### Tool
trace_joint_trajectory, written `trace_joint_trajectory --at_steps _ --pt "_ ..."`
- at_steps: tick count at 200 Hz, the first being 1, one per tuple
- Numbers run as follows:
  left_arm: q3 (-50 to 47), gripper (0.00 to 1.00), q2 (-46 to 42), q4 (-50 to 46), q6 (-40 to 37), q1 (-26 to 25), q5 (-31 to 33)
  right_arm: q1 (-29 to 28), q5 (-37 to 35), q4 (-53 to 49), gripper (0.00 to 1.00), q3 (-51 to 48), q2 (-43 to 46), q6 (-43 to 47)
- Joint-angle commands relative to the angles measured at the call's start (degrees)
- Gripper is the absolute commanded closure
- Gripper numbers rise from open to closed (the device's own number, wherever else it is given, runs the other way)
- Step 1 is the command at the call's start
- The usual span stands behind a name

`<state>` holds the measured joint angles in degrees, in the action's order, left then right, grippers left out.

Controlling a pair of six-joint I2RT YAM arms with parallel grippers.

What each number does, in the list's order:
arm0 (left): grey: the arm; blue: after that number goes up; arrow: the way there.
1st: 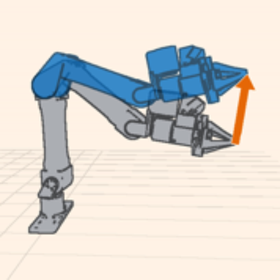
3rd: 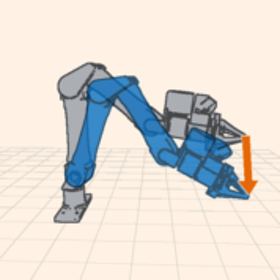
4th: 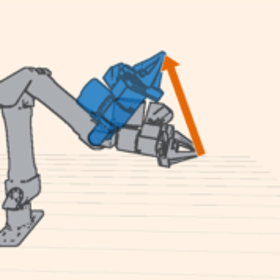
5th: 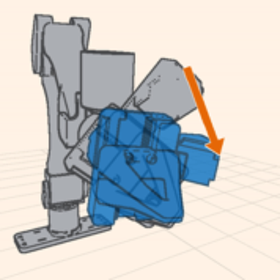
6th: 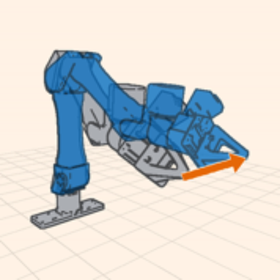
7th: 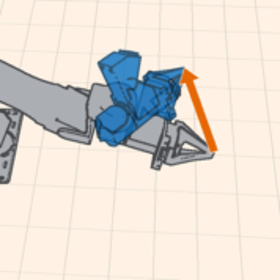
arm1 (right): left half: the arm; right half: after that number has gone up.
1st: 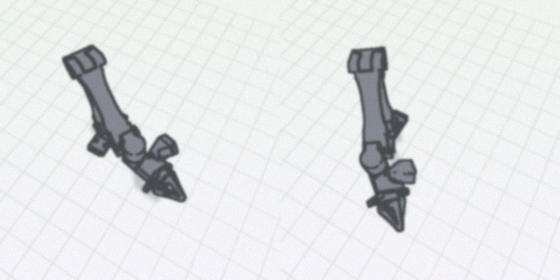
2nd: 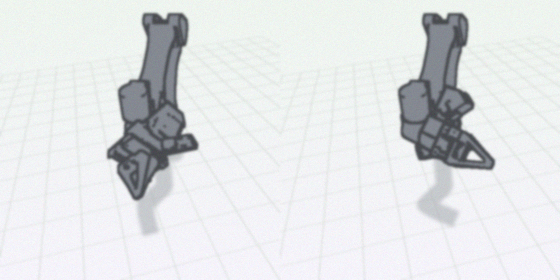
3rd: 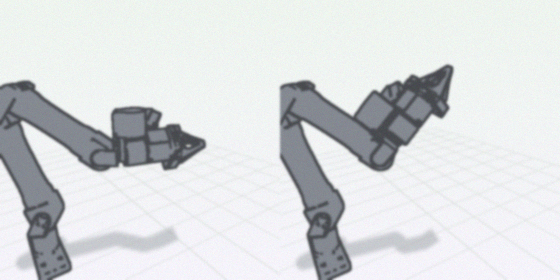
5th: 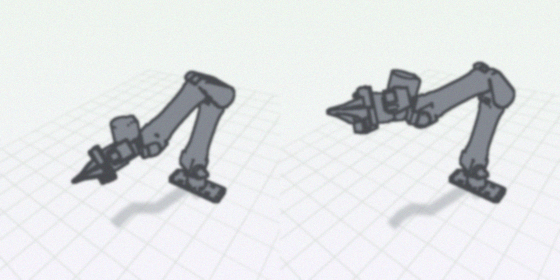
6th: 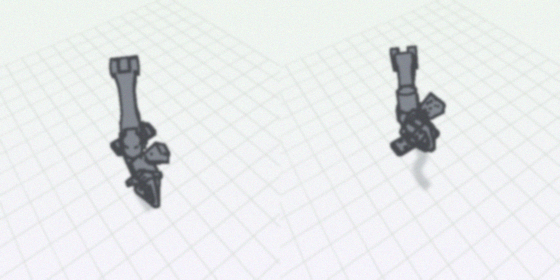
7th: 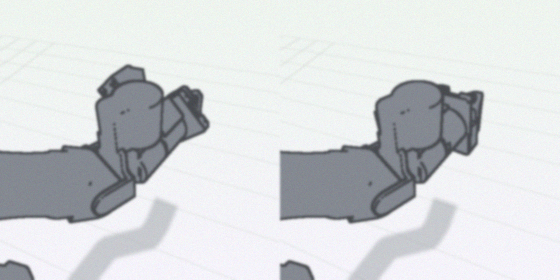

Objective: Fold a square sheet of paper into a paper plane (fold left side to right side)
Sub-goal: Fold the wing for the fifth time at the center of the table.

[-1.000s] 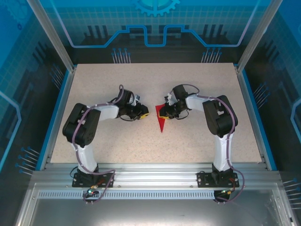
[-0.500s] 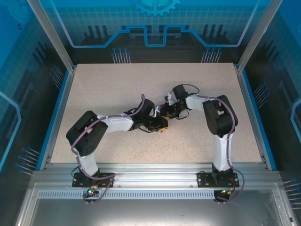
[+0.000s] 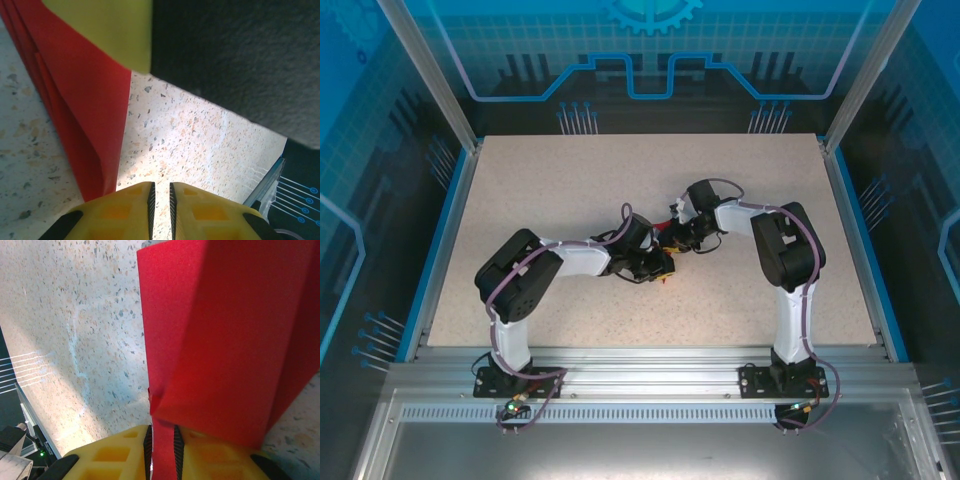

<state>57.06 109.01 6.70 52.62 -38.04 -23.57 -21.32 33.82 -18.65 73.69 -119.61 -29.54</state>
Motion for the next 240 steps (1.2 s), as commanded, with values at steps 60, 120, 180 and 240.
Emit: trace_joint_trajectory --at_steps 60,120,180,240 --pt "-3.48 0.81 3.53 5.56 4.81 -0.13 -0.74 0.05 -3.5 -3.48 0.78 0.04 -3.79 0.87" --pt "-7.81 0.81 3.13 6.31 6.3 -2.0 -0.24 0.05 -3.82 -3.67 0.78 0.23 -3.97 0.89" --pt "-11.42 0.81 1.18 6.92 8.33 -4.75 0.13 0.05 -3.94 -3.71 0.78 0.4 -4.24 0.89" --pt "-13.61 0.82 -2.96 7.33 8.92 -6.72 -0.4 0.06 -3.68 -3.51 0.78 0.25 -4.23 0.78"
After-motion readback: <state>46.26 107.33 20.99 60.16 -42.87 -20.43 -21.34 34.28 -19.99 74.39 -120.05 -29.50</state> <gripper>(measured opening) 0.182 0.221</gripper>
